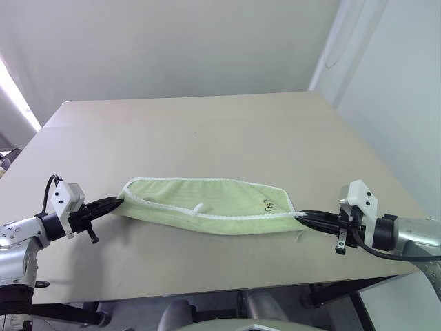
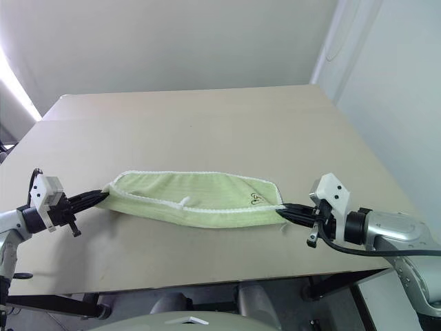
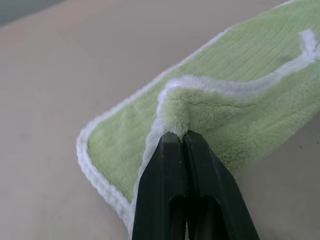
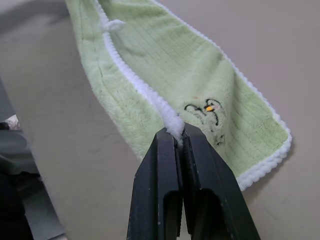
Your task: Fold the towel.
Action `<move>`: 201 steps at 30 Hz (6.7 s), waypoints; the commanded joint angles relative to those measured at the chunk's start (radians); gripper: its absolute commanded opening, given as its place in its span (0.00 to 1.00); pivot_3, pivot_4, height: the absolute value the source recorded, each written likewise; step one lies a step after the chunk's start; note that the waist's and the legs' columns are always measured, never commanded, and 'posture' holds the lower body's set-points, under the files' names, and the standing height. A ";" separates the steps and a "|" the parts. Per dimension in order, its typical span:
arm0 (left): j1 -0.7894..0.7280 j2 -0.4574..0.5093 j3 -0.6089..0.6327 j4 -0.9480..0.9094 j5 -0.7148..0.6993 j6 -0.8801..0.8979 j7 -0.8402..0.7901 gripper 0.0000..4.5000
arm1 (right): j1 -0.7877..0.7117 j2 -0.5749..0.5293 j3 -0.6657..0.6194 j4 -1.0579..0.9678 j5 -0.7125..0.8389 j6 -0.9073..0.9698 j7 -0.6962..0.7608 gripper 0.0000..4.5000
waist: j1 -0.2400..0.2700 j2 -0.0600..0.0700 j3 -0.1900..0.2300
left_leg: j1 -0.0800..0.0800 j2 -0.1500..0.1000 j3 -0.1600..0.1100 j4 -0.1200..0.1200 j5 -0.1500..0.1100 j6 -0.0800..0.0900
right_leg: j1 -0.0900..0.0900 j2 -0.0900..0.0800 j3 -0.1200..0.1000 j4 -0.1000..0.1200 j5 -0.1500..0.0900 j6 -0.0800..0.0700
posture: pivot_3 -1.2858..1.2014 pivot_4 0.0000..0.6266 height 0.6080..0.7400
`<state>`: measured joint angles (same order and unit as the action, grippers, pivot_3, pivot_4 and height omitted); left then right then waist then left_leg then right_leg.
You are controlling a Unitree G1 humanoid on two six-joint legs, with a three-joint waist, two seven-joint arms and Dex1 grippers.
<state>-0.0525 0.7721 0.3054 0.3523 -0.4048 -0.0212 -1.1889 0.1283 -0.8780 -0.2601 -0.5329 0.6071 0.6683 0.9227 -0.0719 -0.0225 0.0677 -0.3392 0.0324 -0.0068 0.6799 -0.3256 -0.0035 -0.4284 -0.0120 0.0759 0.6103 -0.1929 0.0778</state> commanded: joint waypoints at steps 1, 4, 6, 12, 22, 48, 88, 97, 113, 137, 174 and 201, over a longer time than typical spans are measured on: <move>-0.036 -0.001 0.002 -0.002 -0.004 0.063 0.049 0.00 | -0.068 0.016 0.032 0.022 -0.022 -0.021 -0.032 0.00 | 0.000 0.000 0.000 | 0.000 0.000 0.000 0.000 0.000 0.000 | 0.000 0.000 0.000 0.000 0.000 0.000 | 0.52 0.00 0.79; -0.044 -0.015 0.000 0.003 -0.003 0.094 0.088 0.00 | -0.123 0.037 0.073 0.055 -0.046 -0.021 -0.059 0.00 | 0.001 0.000 0.000 | 0.000 0.000 0.000 -0.001 0.000 0.000 | 0.000 0.000 -0.001 -0.001 0.000 0.000 | 0.52 0.00 0.79; -0.069 -0.034 0.013 0.016 -0.010 0.109 0.132 0.00 | -0.152 0.043 0.109 0.086 -0.081 -0.028 -0.070 0.00 | 0.002 0.000 0.000 | 0.000 0.000 0.000 -0.002 0.001 0.001 | -0.001 0.000 -0.001 -0.001 0.000 0.000 | 0.52 0.00 0.79; -0.150 -0.037 0.027 0.086 -0.005 0.130 0.191 0.00 | -0.265 0.061 0.201 0.224 -0.194 -0.054 -0.120 0.00 | 0.003 0.000 0.000 | -0.001 0.000 0.000 -0.002 0.001 0.002 | -0.001 0.000 -0.001 0.000 0.000 0.000 | 0.52 0.00 0.79; -0.294 -0.043 -0.108 0.227 0.098 0.159 0.181 0.00 | -0.481 0.196 0.316 0.512 -0.359 -0.138 -0.225 0.00 | 0.002 0.000 0.000 | 0.000 -0.001 0.000 -0.002 0.001 0.002 | -0.001 0.001 0.000 0.002 0.000 -0.001 | 0.52 0.00 0.79; -0.464 -0.097 -0.141 0.430 0.193 0.111 0.222 1.00 | -0.595 0.329 0.327 0.684 -0.422 -0.098 -0.230 0.15 | 0.003 -0.001 0.000 | -0.001 -0.001 0.000 0.000 0.001 0.002 | 0.000 0.001 0.001 0.004 0.001 -0.001 | 0.52 0.00 0.79; -0.572 -0.021 -0.428 -0.243 -0.125 0.792 -0.248 1.00 | -0.098 0.445 -0.080 0.352 1.365 0.474 -1.237 0.78 | -0.031 0.002 0.002 | -0.001 -0.001 0.000 -0.005 0.001 0.003 | -0.001 0.002 0.003 0.001 0.000 -0.001 | 0.52 0.00 0.79; -0.594 -0.035 -0.453 -0.226 -0.114 0.782 -0.258 1.00 | -0.068 0.517 -0.061 0.344 1.365 0.259 -1.467 0.78 | -0.030 0.002 0.002 | -0.001 -0.001 0.000 -0.007 0.001 0.003 | -0.002 0.002 0.004 0.000 0.000 -0.002 | 0.52 0.00 0.79; -0.609 -0.053 -0.459 -0.187 -0.096 0.761 -0.242 1.00 | -0.133 0.445 0.001 0.347 1.206 0.166 -1.454 0.09 | -0.024 0.004 0.002 | -0.012 -0.001 0.000 -0.015 0.001 0.004 | -0.003 0.002 0.004 -0.012 0.000 -0.001 | 0.52 0.00 0.79; -0.663 -0.067 -0.449 -0.042 -0.032 0.692 -0.244 1.00 | -0.326 -0.014 -0.129 0.448 0.951 0.373 -1.151 0.00 | 0.003 0.005 0.000 | -0.012 -0.002 0.000 -0.013 0.001 0.004 | -0.004 0.003 0.005 -0.009 0.000 -0.001 | 0.52 0.00 0.79; -0.629 -0.066 -0.426 -0.046 -0.029 0.700 -0.199 1.00 | -0.605 0.338 0.335 0.377 0.426 0.540 -0.895 0.00 | 0.002 0.004 -0.001 | -0.015 -0.002 -0.001 0.002 0.001 0.004 | -0.012 0.002 0.005 0.004 0.001 0.000 | 0.52 0.00 0.79; -0.644 -0.067 -0.429 -0.007 -0.010 0.680 -0.210 1.00 | -0.642 0.450 0.159 0.201 0.361 0.590 -0.715 0.56 | 0.001 0.004 -0.001 | -0.014 -0.002 -0.002 0.004 0.001 0.004 | -0.012 0.004 0.005 0.008 0.001 -0.001 | 0.52 0.00 0.79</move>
<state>-0.6735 0.6947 -0.1436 0.3498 -0.4180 0.6694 -1.3937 -0.4935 -0.4148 -0.0599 -0.2908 0.9545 1.2675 0.1956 -0.0707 -0.0185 0.0670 -0.3536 0.0301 -0.0087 0.6836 -0.3242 0.0001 -0.4406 -0.0083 0.0807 0.6181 -0.1914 0.0769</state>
